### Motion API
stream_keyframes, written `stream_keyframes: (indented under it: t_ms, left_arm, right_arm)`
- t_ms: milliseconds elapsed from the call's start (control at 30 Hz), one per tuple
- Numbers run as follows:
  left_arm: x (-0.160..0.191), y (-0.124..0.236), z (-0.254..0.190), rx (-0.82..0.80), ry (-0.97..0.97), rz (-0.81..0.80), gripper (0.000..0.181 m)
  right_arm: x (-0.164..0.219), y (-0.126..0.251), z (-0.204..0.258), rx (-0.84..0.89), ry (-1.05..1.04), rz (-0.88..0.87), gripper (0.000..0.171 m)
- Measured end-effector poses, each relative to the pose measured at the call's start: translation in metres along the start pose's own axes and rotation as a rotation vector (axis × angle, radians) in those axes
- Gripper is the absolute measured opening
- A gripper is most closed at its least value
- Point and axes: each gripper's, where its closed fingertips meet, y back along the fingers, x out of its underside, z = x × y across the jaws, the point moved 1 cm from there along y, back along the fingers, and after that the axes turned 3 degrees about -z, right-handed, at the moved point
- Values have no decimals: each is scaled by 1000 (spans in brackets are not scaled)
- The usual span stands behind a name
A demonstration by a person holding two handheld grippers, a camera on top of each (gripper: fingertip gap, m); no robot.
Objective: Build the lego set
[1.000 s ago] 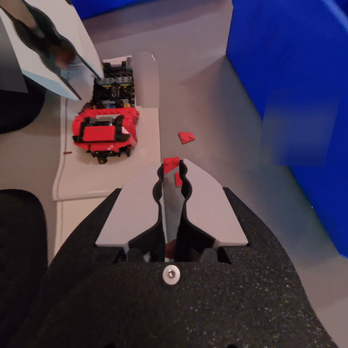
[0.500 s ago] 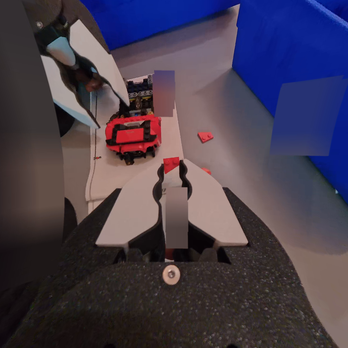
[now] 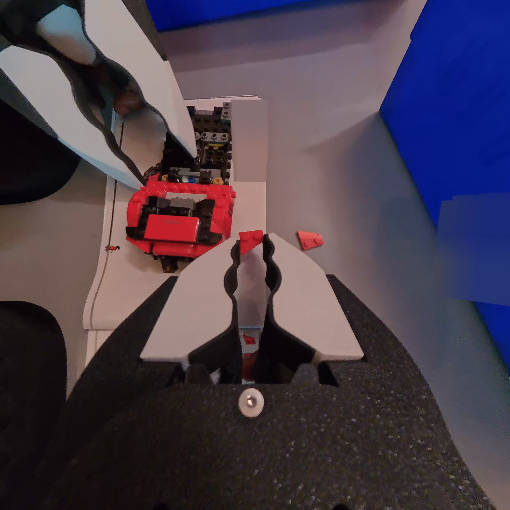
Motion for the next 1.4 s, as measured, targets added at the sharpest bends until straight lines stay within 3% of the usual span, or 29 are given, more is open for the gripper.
stream_keyframes:
  t_ms: [967, 1400]
  left_arm:
    - [1, 1, 11, -51, -8, 8, 45]
    - [-10, 8, 7, -35, 0, -91, 38]
  right_arm:
    - [16, 13, 33, -67, -47, 8, 15]
    - [9, 35, 21, 1, -100, -73, 15]
